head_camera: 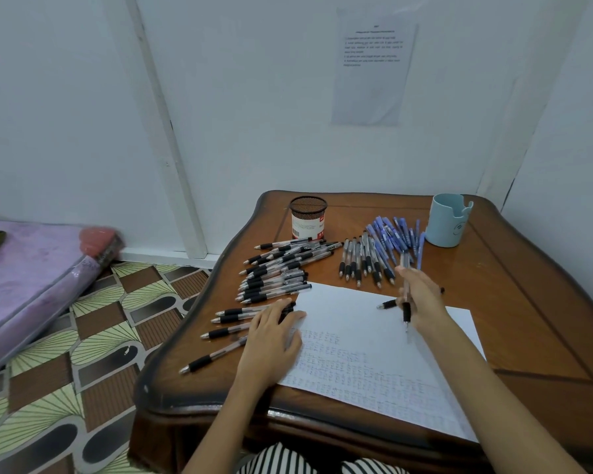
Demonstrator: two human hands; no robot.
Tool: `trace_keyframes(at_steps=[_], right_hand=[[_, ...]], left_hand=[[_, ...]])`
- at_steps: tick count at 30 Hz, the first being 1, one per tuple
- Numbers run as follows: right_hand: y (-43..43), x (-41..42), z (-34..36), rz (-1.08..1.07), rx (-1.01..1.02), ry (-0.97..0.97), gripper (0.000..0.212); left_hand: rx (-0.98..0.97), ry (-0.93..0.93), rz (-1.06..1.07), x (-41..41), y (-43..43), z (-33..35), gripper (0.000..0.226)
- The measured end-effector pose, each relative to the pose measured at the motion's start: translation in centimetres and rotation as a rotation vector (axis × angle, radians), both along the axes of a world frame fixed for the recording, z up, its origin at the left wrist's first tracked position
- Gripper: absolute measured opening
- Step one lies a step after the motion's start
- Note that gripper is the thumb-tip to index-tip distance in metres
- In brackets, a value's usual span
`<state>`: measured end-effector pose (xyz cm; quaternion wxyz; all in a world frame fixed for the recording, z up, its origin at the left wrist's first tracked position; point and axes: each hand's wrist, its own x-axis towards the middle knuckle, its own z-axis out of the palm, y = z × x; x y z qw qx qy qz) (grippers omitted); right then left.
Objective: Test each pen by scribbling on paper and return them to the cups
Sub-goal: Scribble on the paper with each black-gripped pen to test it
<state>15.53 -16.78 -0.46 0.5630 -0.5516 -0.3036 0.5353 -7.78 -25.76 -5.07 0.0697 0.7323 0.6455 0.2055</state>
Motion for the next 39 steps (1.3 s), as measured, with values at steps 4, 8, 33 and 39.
trace_keyframes(at_steps=[4,8,33,39], right_hand=[[0.4,2.1,0.0,-0.028,0.003,-0.766,0.025],[1.1,4.0,-0.6,0.033,-0.105,-0.889,0.034],[4.7,-0.6,1.4,0.192,0.082,-1.077,0.024],[6.3,-3.8,0.7,0.265,0.124,-1.221,0.018]], left_hand=[[0.020,0.005,-0.006,0.1,-0.1,0.1,0.039],[0.005,-0.014,-0.007,0.0,0.0,0.0,0.038],[0.018,-0.011,-0.009,0.2,-0.1,0.2,0.038],[0.031,-0.022,-0.011,0.2,-0.3,0.5,0.038]])
